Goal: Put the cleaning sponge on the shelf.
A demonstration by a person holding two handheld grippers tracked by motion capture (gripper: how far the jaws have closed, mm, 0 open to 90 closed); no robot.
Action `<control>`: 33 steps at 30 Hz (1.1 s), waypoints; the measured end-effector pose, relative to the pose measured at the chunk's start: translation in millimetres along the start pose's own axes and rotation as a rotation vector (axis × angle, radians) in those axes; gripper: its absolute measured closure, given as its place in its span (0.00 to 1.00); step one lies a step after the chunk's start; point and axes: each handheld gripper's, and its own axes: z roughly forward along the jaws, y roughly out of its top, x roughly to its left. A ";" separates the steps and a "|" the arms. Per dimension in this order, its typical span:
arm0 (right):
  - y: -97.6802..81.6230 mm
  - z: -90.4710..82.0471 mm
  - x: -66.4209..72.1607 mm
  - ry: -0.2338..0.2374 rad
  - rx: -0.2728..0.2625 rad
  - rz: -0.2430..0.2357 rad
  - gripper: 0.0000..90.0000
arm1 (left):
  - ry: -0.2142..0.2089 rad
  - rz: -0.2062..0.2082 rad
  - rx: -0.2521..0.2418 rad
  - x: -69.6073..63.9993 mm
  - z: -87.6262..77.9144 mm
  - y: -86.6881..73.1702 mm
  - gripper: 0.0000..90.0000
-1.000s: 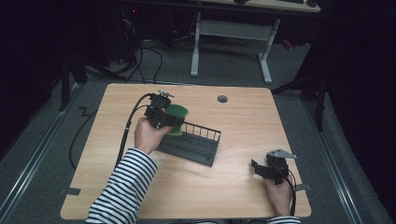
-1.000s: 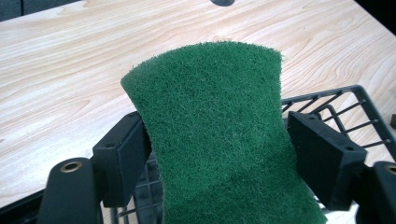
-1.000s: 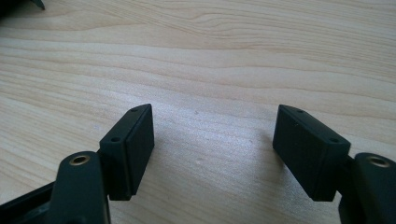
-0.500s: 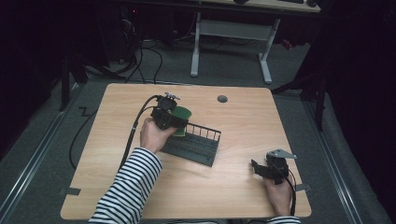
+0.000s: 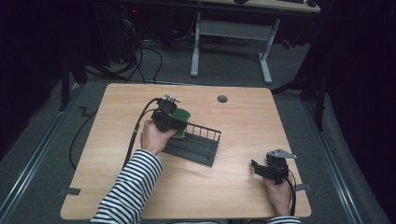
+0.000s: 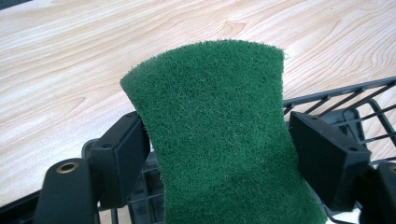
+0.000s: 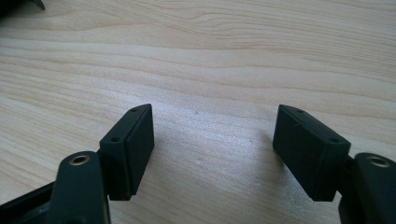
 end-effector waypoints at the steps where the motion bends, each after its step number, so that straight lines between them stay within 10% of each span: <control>1: 0.0 0.0 0.0 0.000 0.000 0.000 0.32 | -0.001 0.002 0.004 -0.2 0.4 -0.2 0.25; 33: 0.0 0.0 0.0 0.000 0.000 -0.001 0.32 | -0.001 0.025 0.036 -6.6 1.0 -12.7 0.27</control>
